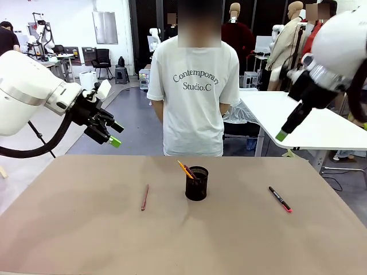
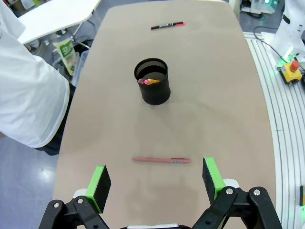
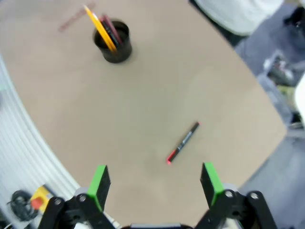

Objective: Place the pens into the pen holder.
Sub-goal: Pick up a writing instrument from the table and place it into the Pen holder.

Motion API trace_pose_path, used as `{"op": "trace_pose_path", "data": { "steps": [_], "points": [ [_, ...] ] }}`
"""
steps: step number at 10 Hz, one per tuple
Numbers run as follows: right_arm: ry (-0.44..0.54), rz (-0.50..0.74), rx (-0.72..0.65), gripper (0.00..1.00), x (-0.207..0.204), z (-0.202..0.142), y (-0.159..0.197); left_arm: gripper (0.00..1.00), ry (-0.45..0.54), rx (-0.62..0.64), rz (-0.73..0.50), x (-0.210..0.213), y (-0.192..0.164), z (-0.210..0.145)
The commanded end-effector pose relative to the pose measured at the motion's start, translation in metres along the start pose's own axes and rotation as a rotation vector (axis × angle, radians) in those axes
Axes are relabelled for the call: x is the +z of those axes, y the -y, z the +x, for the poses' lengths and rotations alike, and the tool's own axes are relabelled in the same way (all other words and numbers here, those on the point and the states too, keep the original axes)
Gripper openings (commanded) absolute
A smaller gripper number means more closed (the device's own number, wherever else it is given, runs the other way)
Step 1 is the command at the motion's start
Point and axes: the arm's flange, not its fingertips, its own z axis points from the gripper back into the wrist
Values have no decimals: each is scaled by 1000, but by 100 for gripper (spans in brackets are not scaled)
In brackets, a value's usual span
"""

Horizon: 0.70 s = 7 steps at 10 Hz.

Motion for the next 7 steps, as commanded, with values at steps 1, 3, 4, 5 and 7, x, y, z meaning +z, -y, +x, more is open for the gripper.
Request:
{"op": "trace_pose_path", "data": {
  "steps": [1, 3, 4, 5, 7],
  "points": [
    [-130, 22, -135, 100, -37, -2, 9, 100, -14, 10, 2, 3, -1, 2],
    [-217, 4, -200, 100, -74, -8, 22, 100, -14, 10, 2, 3, -1, 2],
    [-230, -47, -211, 100, -92, -12, 32, 100, -14, 10, 2, 3, -1, 2],
    [-218, -106, -213, 100, -106, -16, 38, 100, -14, 10, 2, 3, -1, 2],
    [-172, -85, -115, 100, -116, -28, 44, 100, -14, 10, 2, 3, -1, 2]
  ]
}}
